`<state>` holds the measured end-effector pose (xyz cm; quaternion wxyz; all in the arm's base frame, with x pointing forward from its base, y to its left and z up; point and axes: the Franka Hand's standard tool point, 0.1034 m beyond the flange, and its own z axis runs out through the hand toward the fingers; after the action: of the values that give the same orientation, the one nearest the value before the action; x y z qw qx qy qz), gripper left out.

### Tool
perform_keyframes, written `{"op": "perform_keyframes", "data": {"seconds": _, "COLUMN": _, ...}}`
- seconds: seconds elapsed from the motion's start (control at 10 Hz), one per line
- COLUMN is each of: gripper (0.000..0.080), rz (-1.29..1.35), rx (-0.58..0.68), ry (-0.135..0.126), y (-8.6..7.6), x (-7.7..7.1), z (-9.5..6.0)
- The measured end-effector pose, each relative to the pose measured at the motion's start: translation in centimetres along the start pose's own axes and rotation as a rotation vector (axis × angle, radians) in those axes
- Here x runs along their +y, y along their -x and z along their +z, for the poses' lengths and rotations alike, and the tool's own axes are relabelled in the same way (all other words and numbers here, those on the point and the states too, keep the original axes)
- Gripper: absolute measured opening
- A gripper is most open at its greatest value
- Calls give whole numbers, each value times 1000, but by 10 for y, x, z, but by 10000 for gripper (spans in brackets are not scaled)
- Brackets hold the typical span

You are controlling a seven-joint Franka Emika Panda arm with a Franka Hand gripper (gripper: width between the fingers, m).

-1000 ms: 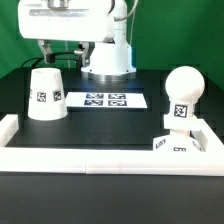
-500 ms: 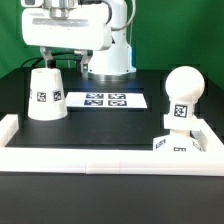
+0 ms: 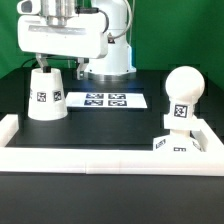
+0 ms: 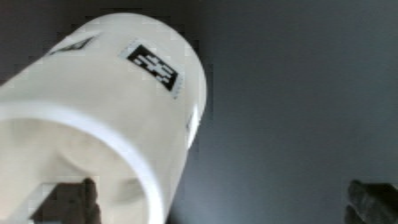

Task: Assemble lamp

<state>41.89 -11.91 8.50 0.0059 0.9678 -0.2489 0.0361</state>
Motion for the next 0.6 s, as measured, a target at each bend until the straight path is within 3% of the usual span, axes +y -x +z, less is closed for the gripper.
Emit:
{"op": "perform_keyframes", "data": {"seconds": 0.2, "gripper": 689, "rz": -9, "rx": -5, "ry": 3, "y": 1, "x": 1, "z": 3}}
{"op": "perform_keyframes", "data": {"seconds": 0.3, "gripper": 519, "rz": -10, "rx": -5, "ry": 3, "y": 1, "x": 1, "z": 3}}
{"op": "perform_keyframes", "data": {"seconds": 0.4, "gripper": 519, "rz": -10, "rx": -6, "ry": 3, "y": 1, "x": 1, "z": 3}}
{"op": "perform_keyframes", "data": {"seconds": 0.6, "gripper": 142, "rz": -10, "rx": -6, "ry": 3, "y": 1, "x": 1, "z": 3}}
